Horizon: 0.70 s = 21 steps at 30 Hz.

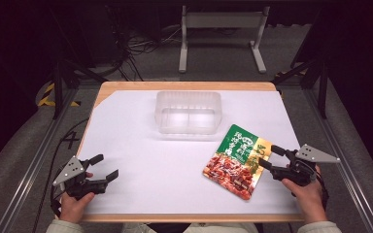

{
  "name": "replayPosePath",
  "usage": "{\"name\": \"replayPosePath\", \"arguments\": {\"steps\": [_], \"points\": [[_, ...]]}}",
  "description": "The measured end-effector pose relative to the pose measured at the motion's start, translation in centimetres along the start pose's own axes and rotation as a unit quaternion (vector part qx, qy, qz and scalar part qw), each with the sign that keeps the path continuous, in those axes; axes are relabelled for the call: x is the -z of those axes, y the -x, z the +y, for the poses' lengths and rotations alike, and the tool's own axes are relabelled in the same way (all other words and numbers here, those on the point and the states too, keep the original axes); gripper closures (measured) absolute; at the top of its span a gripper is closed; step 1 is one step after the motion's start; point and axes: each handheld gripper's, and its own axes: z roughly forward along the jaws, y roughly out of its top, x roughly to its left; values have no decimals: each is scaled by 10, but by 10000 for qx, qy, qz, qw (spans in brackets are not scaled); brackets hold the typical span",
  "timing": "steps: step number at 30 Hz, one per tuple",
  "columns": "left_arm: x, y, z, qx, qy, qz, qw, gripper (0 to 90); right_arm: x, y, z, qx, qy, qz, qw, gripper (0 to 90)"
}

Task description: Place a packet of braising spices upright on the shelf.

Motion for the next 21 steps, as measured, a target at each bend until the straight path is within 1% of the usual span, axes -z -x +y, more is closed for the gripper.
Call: {"name": "replayPosePath", "arguments": {"steps": [1, 2, 4, 6, 8, 11, 12, 16, 21], "points": [[0, 0, 0, 3, -4, 7, 10000, 148, -2, 2, 6, 0, 24, -1, 10000, 250], [0, 0, 0, 3, -4, 7, 10000, 148, -2, 2, 6, 0, 24, -1, 10000, 250], [0, 0, 0, -14, -10, 10, 10000, 148, -3, 4, 14, -13, 38, -29, 10000, 242], [0, 0, 0, -12, -8, 11, 10000, 148, -6, 8, 21, 23, 129, -36, 9999, 242], [0, 0, 0, 18, -11, 7, 10000, 148, -10, 15, 28, -59, 193, -28, 9998, 242], [0, 0, 0, 18, -11, 6, 10000, 148, -11, 19, 30, -108, 230, -6, 9997, 242], [0, 0, 0, 14, -8, 4, 10000, 148, -15, 26, 34, -186, 235, 22, 9995, 243], [0, 0, 0, 14, -7, 12, 10000, 148, -21, 36, 41, -191, 72, 50, 9998, 242], [0, 0, 0, 19, -15, 13, 10000, 148, -27, 43, 46, -237, -64, 25, 9997, 252]]}}
